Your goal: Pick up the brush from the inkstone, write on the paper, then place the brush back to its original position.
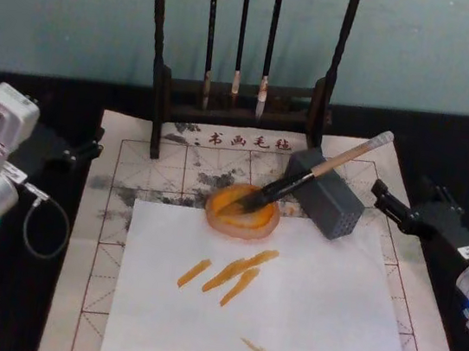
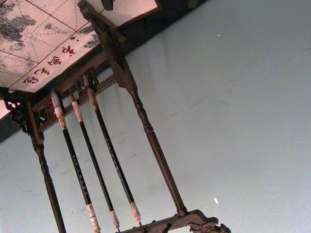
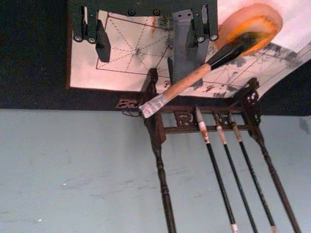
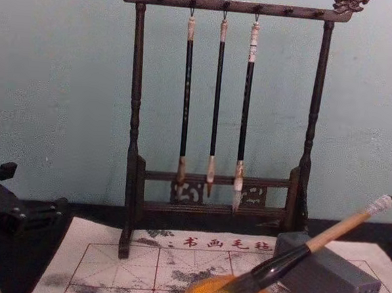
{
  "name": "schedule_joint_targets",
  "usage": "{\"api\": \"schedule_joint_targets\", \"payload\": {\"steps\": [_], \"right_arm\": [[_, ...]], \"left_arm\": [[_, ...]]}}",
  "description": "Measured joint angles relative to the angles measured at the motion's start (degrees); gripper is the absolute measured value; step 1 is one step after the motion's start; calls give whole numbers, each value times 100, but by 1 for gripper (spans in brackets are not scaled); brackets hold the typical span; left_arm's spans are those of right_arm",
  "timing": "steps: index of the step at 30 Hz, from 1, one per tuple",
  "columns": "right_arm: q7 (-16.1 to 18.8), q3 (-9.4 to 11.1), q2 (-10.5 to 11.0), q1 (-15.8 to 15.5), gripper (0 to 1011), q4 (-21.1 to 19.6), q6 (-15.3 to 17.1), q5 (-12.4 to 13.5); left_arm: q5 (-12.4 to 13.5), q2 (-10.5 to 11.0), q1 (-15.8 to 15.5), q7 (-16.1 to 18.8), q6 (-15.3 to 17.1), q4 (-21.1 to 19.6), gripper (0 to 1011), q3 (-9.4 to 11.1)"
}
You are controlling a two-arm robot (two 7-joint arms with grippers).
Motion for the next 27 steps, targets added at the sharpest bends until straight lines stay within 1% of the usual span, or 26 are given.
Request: {"api": "schedule_joint_targets", "payload": {"steps": [2,27], "right_arm": [[-65,38,-46,-8,1002,6,0,-14],[-33,23,-23,-1,1003,3,6,1]], "left_arm": [[0,0,0,0,0,0,1001,0],[0,0,0,0,0,0,1001,0]]}}
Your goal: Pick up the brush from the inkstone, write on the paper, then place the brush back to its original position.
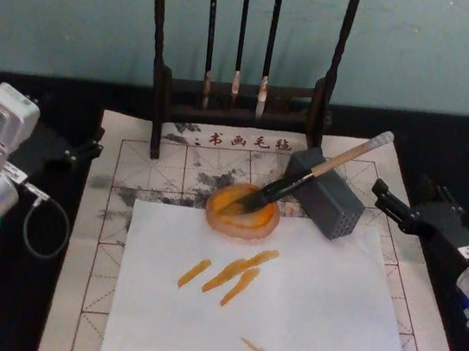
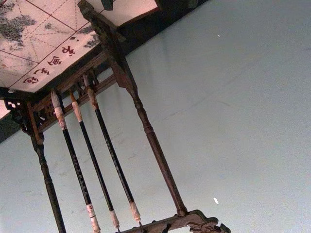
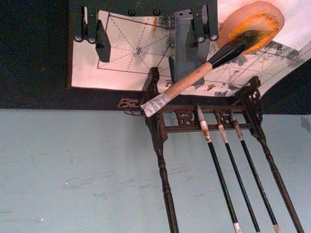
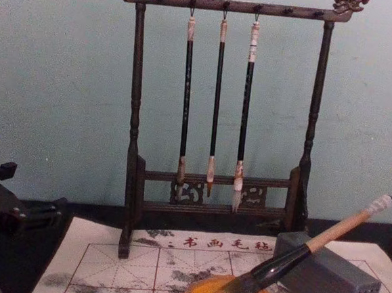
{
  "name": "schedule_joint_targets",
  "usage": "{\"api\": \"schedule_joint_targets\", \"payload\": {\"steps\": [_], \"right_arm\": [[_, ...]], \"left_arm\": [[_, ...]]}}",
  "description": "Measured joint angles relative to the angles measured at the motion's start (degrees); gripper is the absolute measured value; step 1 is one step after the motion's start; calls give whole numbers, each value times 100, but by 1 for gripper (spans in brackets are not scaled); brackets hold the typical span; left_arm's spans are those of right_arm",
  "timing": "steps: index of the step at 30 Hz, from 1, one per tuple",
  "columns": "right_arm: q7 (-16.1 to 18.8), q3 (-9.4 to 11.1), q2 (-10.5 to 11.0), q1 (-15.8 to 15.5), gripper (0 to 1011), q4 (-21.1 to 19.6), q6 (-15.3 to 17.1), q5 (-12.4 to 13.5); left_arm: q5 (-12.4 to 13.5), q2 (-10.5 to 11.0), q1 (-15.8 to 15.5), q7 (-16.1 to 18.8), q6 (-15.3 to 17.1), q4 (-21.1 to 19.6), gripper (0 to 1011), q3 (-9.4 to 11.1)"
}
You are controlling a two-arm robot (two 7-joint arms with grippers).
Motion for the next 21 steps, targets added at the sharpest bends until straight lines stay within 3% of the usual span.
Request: {"api": "schedule_joint_targets", "payload": {"steps": [21], "right_arm": [[6,-1,5,2,1003,0,3,11]], "left_arm": [[0,0,0,0,0,0,1001,0]]}}
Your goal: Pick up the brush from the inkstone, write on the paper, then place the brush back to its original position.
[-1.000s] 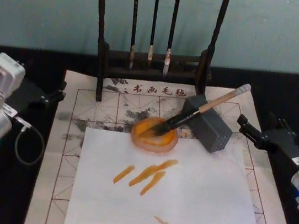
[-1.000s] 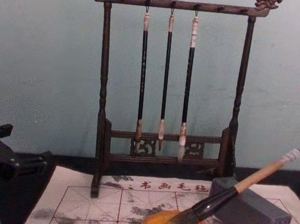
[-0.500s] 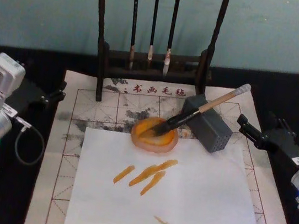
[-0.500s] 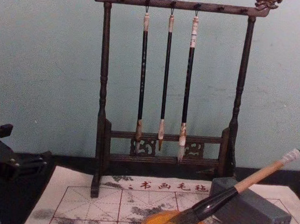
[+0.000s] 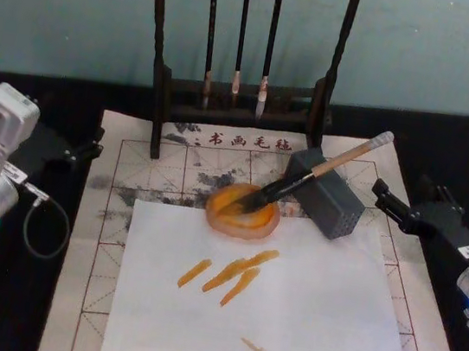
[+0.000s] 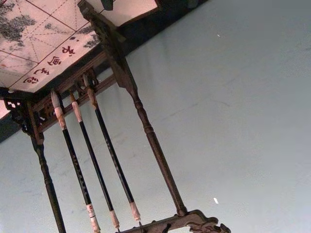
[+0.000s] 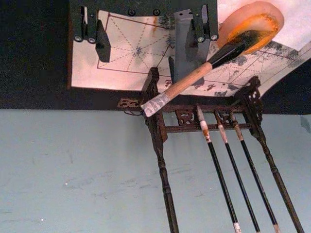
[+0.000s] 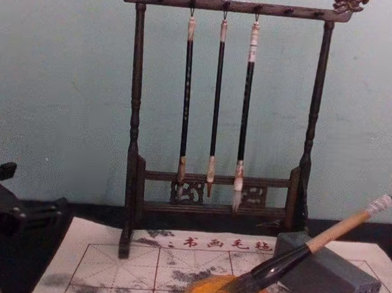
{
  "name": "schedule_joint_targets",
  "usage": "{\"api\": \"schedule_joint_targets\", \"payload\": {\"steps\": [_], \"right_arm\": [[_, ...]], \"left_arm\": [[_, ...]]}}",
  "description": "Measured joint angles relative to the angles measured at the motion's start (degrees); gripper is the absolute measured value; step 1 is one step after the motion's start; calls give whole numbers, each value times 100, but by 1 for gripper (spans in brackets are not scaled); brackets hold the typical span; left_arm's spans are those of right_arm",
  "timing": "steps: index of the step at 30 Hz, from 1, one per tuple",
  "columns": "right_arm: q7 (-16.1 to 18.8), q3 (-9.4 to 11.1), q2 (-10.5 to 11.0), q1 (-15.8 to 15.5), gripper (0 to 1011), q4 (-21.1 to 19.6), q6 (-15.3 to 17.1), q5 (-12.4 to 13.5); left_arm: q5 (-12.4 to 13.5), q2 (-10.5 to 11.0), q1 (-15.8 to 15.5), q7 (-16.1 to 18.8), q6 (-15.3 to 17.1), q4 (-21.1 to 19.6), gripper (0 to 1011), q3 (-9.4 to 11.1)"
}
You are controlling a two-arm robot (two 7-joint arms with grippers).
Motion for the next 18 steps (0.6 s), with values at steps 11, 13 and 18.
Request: {"api": "schedule_joint_targets", "payload": {"steps": [11,13,18], "right_arm": [[0,0,0,0,1003,0,0,0],[0,0,0,0,1003,0,0,-1],[0,0,0,0,1003,0,0,0]], "left_arm": [[0,0,0,0,0,0,1001,0],[0,0,0,0,0,0,1001,0],[0,0,0,0,0,0,1001,0]]}}
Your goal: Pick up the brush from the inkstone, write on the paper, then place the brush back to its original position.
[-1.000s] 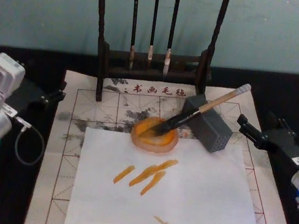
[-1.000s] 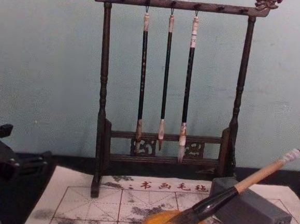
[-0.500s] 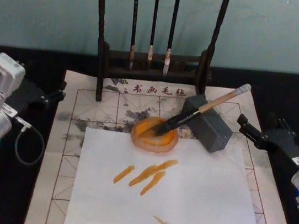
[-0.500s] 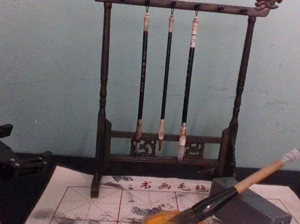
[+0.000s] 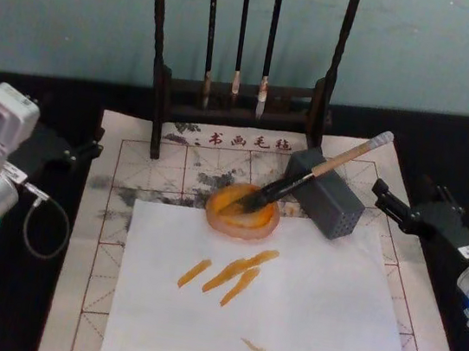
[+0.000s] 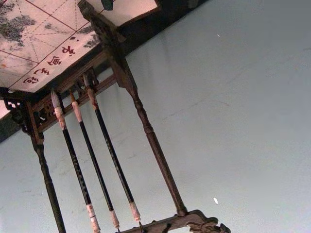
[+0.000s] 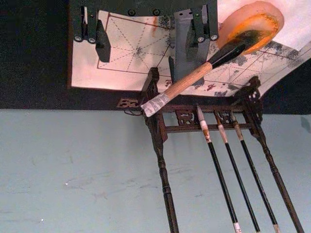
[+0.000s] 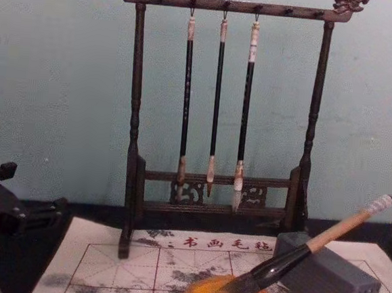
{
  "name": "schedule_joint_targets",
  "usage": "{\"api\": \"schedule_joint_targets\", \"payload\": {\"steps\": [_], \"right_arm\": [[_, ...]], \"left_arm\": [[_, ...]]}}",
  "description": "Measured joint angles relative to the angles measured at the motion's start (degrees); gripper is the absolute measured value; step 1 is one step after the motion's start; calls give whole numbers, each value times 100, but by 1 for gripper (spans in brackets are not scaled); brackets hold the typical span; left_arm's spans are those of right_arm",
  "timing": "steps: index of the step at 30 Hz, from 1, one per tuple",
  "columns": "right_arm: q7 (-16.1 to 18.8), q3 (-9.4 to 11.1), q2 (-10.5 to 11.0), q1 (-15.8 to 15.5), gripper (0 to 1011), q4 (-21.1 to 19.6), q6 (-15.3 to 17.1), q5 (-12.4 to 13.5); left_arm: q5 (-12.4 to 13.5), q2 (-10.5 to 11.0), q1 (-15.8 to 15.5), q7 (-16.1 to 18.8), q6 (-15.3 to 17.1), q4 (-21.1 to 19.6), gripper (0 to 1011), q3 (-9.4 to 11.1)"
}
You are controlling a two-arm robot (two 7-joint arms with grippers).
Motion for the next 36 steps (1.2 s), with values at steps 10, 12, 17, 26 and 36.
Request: {"api": "schedule_joint_targets", "payload": {"steps": [10,12,17,26,36], "right_arm": [[0,0,0,0,1003,0,0,0],[0,0,0,0,1003,0,0,0],[0,0,0,0,1002,0,0,0],[0,0,0,0,1002,0,0,0],[0,0,0,0,1003,0,0,0]], "left_arm": [[0,0,0,0,0,0,1001,0],[0,0,0,0,0,0,1001,0],[0,0,0,-1,0,0,1001,0],[0,0,0,0,0,0,1001,0],[0,0,0,0,0,0,1001,0]]}}
